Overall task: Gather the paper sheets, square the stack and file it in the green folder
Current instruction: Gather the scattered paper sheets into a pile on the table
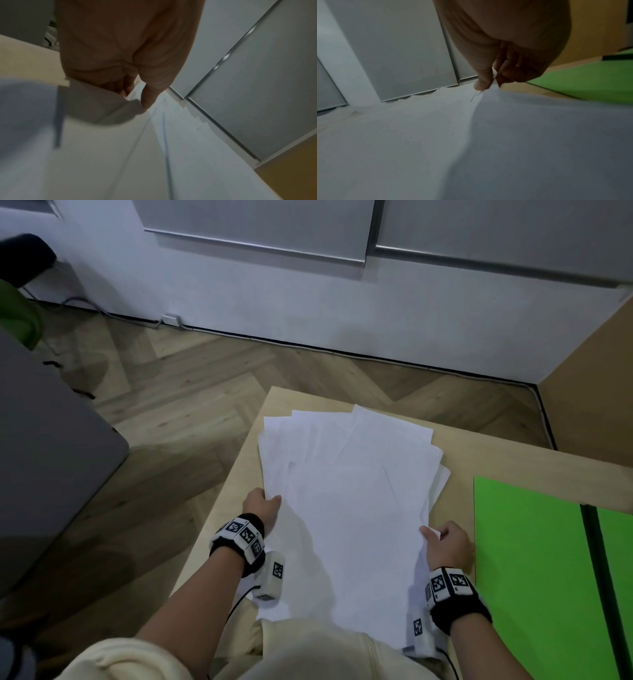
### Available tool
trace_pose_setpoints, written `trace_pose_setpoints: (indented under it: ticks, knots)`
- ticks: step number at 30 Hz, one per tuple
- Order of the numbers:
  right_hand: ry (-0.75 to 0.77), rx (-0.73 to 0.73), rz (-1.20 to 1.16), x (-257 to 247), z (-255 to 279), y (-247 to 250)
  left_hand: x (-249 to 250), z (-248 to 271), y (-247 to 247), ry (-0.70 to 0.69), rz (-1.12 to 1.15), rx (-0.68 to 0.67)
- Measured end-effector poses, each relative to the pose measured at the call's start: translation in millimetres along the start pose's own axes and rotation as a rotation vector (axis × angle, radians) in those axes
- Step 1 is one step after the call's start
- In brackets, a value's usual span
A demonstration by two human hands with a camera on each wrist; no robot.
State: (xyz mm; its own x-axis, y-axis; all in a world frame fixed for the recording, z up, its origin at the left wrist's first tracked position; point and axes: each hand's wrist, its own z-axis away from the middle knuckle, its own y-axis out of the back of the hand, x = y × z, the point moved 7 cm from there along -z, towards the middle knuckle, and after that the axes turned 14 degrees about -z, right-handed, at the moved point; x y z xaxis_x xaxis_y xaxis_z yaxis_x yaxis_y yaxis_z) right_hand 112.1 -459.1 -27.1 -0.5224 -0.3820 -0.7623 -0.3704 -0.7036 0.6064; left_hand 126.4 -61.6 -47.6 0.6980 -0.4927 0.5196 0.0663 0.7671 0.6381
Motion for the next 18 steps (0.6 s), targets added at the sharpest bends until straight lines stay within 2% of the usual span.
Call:
trace_pose_setpoints:
  ticks: [3, 6, 8, 10, 15, 18]
  knots:
    - [0.1, 0.028, 0.005, -5.6, -3.5, 10.6, -19.3, -4.8, -5.6, 0.01, 0.018, 0.024]
    - [0.16, -0.174, 0.039, -6.8, -5.2, 0.7, -27.8, -4.3, -7.2, 0.022, 0.069, 0.019]
    - [0.131, -0.328, 0.014, -4.2, -2.9, -6.7, -31.4, -6.3, -11.0, 0.056, 0.141, 0.0]
    - [0.116, -0.389, 0.014, -1.0, -1.8, -8.0, -35.2, -11.6, -16.7, 0.084, 0.215, -0.018]
    - [0.126, -0.426, -0.038, -2.1, 1.4, -7.7, -30.7, -4.1, -15.1, 0.143, 0.326, -0.002]
    - [0.144, -0.361, -0.034, -2.8, -1.1, -2.4, -29.2, -3.5, -17.6, 0.157, 0.392, -0.005]
